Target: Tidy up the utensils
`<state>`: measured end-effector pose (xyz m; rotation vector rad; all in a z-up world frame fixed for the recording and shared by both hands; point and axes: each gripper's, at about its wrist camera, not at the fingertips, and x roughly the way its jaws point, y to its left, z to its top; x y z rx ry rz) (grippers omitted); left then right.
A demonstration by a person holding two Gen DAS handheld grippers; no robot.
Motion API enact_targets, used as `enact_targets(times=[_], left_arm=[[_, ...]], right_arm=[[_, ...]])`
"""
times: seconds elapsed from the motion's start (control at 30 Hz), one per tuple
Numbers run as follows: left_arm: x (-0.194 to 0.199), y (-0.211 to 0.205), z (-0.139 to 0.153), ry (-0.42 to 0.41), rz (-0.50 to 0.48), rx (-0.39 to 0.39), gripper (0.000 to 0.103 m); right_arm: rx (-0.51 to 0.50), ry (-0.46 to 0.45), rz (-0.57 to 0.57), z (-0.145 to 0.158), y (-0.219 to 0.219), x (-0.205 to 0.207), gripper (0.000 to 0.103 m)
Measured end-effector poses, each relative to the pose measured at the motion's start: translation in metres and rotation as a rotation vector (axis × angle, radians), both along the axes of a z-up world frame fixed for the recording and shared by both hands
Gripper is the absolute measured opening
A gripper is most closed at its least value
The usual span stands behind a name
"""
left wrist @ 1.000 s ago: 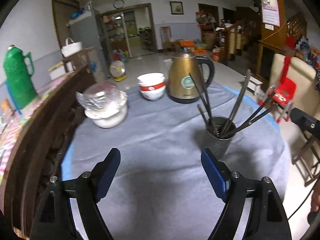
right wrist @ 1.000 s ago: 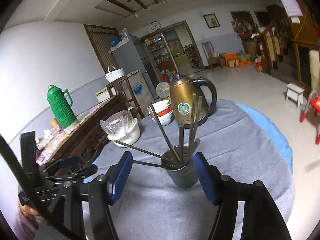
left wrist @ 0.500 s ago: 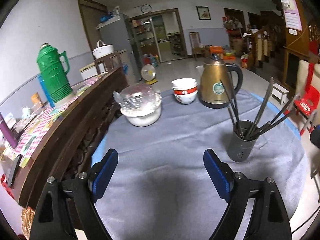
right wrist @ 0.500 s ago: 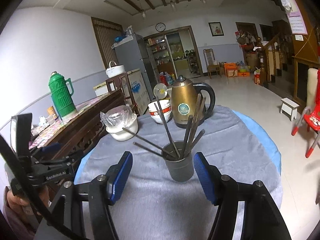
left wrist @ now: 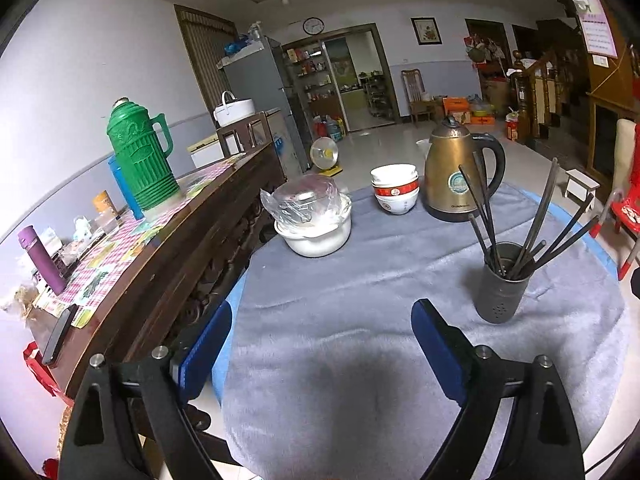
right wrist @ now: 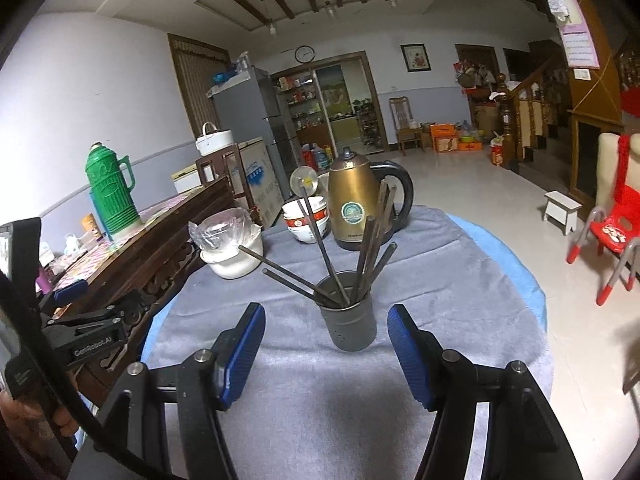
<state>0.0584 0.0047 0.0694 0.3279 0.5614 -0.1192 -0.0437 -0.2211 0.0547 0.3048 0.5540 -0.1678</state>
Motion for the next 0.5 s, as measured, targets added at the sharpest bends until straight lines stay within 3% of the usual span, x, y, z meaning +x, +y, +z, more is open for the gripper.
enact_targets(times=[0.5], left_arm=[[-0.013, -0.005, 0.006, -0.013, -0.004, 0.012, 0.092]], right_arm=[[-0.001, 0.013, -0.045, 0.001, -0.002, -0.008, 0.067]])
